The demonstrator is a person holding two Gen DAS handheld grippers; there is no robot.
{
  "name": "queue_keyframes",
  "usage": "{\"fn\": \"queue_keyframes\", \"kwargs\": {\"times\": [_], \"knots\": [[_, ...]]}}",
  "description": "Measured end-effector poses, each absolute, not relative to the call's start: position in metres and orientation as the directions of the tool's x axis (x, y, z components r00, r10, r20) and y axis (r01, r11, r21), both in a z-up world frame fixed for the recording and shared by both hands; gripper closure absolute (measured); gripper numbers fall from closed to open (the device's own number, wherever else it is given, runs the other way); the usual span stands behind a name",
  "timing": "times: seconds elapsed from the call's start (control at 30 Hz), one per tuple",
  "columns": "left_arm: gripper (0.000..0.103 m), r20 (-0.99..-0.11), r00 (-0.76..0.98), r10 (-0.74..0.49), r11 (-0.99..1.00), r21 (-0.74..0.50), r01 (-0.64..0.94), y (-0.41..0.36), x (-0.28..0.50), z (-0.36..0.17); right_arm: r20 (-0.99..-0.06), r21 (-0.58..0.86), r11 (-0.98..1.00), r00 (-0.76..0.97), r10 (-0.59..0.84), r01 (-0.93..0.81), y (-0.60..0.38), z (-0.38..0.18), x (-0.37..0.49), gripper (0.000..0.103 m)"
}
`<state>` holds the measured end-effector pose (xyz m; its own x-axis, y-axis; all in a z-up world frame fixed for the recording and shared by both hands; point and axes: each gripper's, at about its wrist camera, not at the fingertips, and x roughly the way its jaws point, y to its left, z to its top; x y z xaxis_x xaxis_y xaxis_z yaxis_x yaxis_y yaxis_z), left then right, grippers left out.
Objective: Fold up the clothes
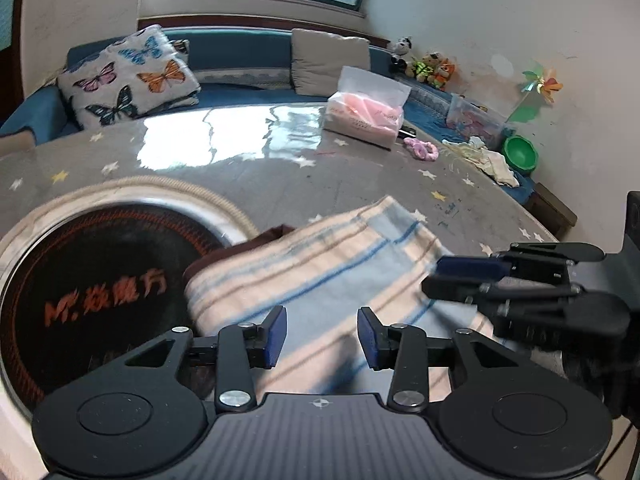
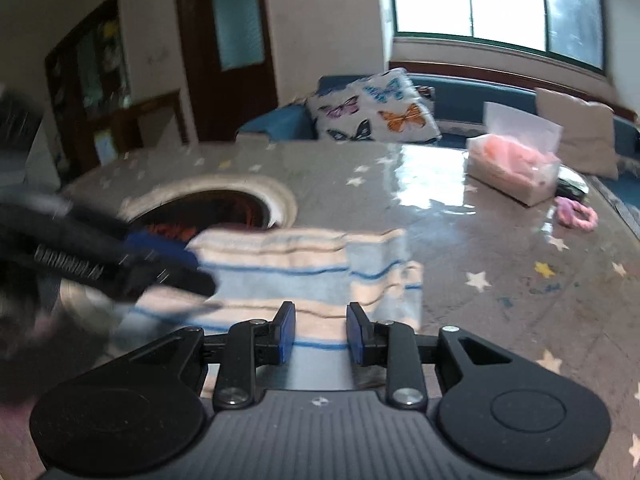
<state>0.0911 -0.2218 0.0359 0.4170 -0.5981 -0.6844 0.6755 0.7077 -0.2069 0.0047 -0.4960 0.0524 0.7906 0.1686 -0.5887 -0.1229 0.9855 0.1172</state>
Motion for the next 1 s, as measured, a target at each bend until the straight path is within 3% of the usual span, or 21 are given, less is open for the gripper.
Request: {"fn": "queue_keyframes", "kwargs": {"times": [0.23,1.0], "knots": [[0.059,-0.689,0.436,-0.578,0.734,-0.206,0.647,-0.209,0.082,0.03,-0.578,0.224,0.972,0.794,0.188,-0.067,-0.52,0.048,0.003,0.078],[0.045,-0.718,0.447,-0.535,0.778,-0.212,0.591,-0.186,0.05,0.023,-0.598,0.208,0.978,0.788,0.146,-0.023,-0.513,0.044,-0.075,0.078]]}}
